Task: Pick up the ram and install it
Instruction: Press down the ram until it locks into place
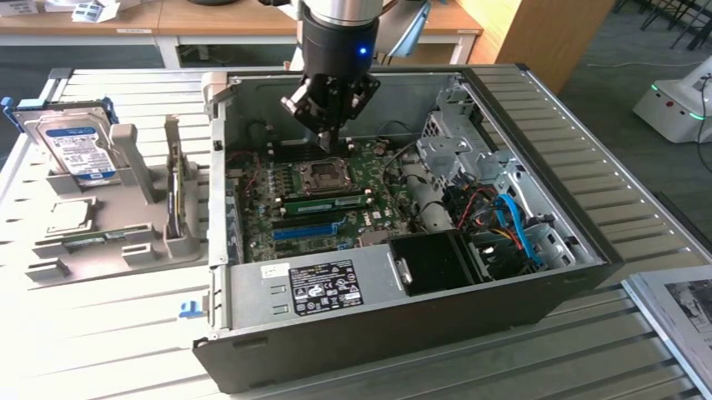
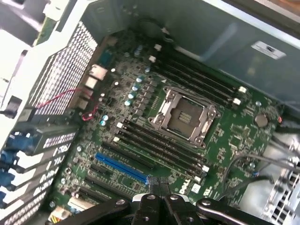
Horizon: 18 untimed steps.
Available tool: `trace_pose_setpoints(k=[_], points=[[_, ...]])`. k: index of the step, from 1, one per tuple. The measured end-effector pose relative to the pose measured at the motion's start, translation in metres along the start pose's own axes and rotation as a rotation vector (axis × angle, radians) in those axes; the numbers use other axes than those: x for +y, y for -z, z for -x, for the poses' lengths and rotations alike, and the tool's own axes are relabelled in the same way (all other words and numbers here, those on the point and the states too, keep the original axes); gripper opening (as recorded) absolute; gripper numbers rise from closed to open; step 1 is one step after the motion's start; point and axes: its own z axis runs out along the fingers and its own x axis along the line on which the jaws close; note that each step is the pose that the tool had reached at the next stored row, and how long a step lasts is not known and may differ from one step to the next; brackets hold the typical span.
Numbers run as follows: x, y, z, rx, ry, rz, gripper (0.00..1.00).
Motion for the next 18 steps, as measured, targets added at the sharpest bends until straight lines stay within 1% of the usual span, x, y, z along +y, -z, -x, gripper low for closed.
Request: trace_pose_setpoints(k=[18], points=[[0.0, -0.0002, 0.0, -0.0095, -0.321, -0.0006, 0.1]])
